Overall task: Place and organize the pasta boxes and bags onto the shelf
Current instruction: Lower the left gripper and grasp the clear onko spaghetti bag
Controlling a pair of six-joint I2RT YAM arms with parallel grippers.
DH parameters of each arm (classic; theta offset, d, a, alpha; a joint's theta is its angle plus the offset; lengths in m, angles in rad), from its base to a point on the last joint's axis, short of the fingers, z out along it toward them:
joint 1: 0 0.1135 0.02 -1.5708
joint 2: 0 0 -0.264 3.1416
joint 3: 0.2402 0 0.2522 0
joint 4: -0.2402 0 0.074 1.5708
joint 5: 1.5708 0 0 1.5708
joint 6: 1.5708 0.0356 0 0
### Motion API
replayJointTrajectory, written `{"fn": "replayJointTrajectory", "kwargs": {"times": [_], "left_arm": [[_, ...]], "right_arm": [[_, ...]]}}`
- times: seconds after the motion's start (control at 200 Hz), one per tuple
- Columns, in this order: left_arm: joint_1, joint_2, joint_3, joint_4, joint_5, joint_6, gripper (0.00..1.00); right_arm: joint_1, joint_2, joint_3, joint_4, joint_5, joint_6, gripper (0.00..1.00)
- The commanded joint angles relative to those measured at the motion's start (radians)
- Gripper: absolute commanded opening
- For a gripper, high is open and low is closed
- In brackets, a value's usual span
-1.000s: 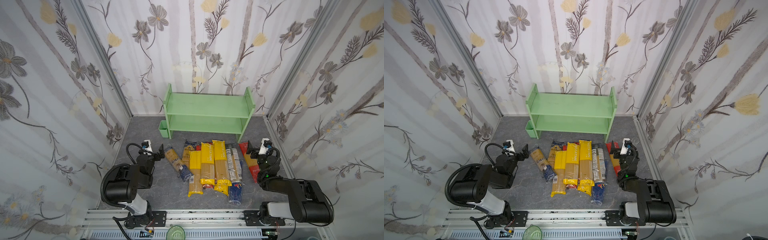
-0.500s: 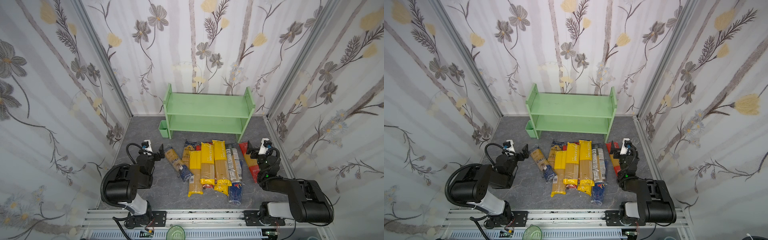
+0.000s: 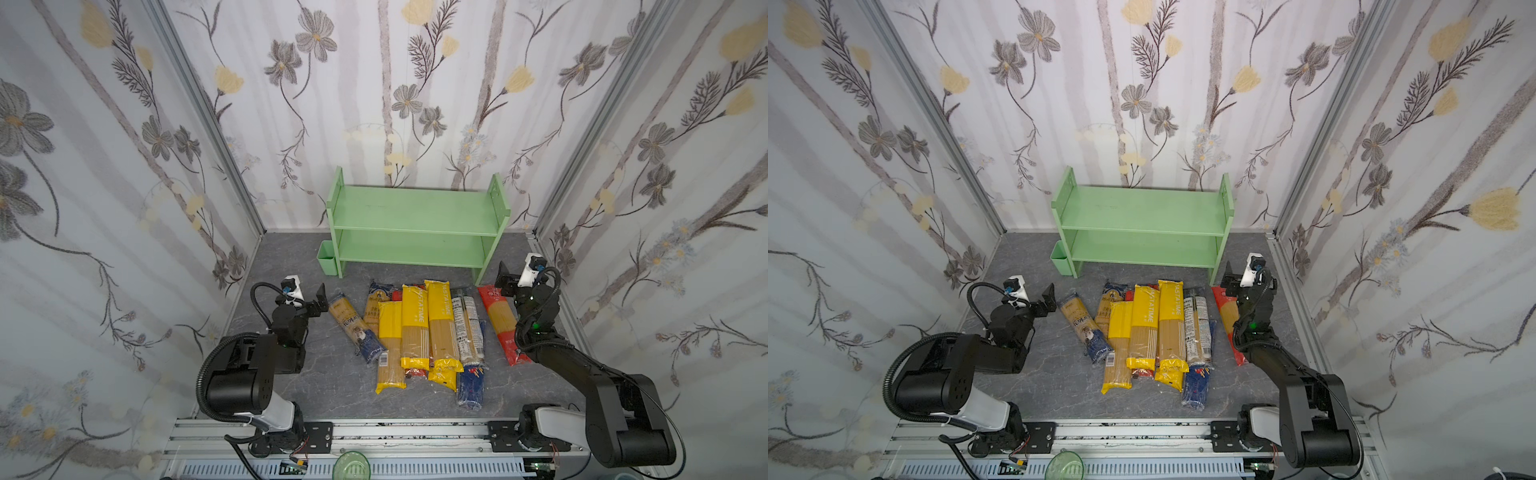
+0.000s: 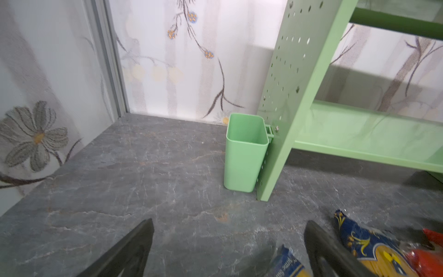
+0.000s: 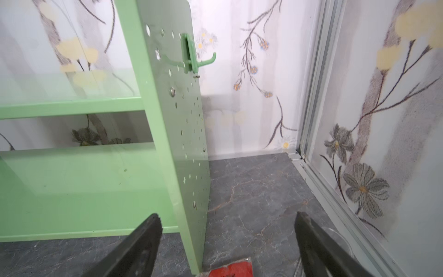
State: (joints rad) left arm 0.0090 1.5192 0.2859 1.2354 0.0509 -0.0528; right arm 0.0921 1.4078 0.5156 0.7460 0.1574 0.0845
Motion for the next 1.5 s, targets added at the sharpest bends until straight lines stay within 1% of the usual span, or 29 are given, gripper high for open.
{"fn": "replayJointTrajectory", "kwargs": {"times": [0.0, 0.09, 0.205, 0.245, 0.315, 0.365, 0.39, 0.48, 0.57, 0.6, 0.744, 0.819, 0.904, 0.974, 1.064, 1.324, 1.409, 1.434, 1.494], "left_arm": [[-0.031, -0.027, 0.02, -0.085, -0.123, 0.007, 1.0], [-0.055, -0.085, 0.027, -0.139, -0.205, 0.008, 1.0], [-0.092, -0.176, 0.06, -0.274, -0.321, -0.034, 1.0], [-0.109, -0.211, 0.075, -0.331, -0.35, -0.093, 1.0], [-0.139, -0.256, 0.133, -0.51, -0.387, -0.234, 1.0], [-0.197, -0.257, 0.166, -0.623, -0.459, -0.305, 1.0], [-0.234, -0.286, 0.178, -0.669, -0.49, -0.331, 1.0], [-0.34, -0.315, 0.199, -0.822, -0.553, -0.428, 1.0], [-0.388, -0.384, 0.176, -0.941, -0.53, -0.539, 0.99], [-0.402, -0.413, 0.164, -0.976, -0.526, -0.571, 0.99], [-0.48, -0.583, 0.122, -1.167, -0.472, -0.705, 0.97], [-0.523, -0.663, 0.094, -1.231, -0.458, -0.765, 0.97], [-0.547, -0.715, 0.059, -1.246, -0.427, -0.83, 0.98], [-0.563, -0.703, 0.047, -1.246, -0.376, -0.874, 0.98], [-0.596, -0.651, 0.053, -1.245, -0.345, -0.916, 0.98], [-0.7, -0.47, 0.134, -1.242, -0.329, -0.963, 1.0], [-0.724, -0.411, 0.157, -1.242, -0.326, -0.977, 1.0], [-0.729, -0.393, 0.161, -1.242, -0.324, -0.982, 1.0], [-0.747, -0.354, 0.175, -1.242, -0.326, -0.988, 1.0]], "right_arm": [[0.067, -0.015, 0.095, -0.362, 0.165, 0.042, 0.84], [0.117, -0.046, 0.161, -0.555, 0.218, 0.078, 0.83], [0.175, -0.119, 0.197, -0.71, 0.182, 0.128, 0.83], [0.199, -0.145, 0.203, -0.749, 0.181, 0.135, 0.84], [0.229, -0.186, 0.211, -0.805, 0.18, 0.162, 0.84], [0.248, -0.21, 0.214, -0.834, 0.161, 0.186, 0.85], [0.255, -0.22, 0.215, -0.843, 0.15, 0.197, 0.86], [0.3, -0.234, 0.229, -0.873, 0.122, 0.236, 0.88], [0.372, -0.222, 0.23, -0.887, 0.121, 0.245, 0.91], [0.391, -0.213, 0.265, -0.892, 0.122, 0.247, 0.92], [0.438, -0.171, 0.279, -0.907, 0.121, 0.276, 0.93], [0.47, -0.15, 0.29, -0.913, 0.108, 0.278, 0.94], [0.515, -0.119, 0.304, -0.914, 0.11, 0.27, 0.94], [0.526, -0.098, 0.31, -0.91, 0.111, 0.269, 0.95], [0.527, -0.09, 0.304, -0.905, 0.125, 0.277, 0.95], [0.525, -0.125, 0.247, -0.881, 0.151, 0.276, 1.0], [0.522, -0.134, 0.245, -0.877, 0.164, 0.27, 1.0], [0.519, -0.138, 0.212, -0.876, 0.163, 0.267, 1.0], [0.513, -0.146, 0.201, -0.871, 0.163, 0.264, 1.0]]}}
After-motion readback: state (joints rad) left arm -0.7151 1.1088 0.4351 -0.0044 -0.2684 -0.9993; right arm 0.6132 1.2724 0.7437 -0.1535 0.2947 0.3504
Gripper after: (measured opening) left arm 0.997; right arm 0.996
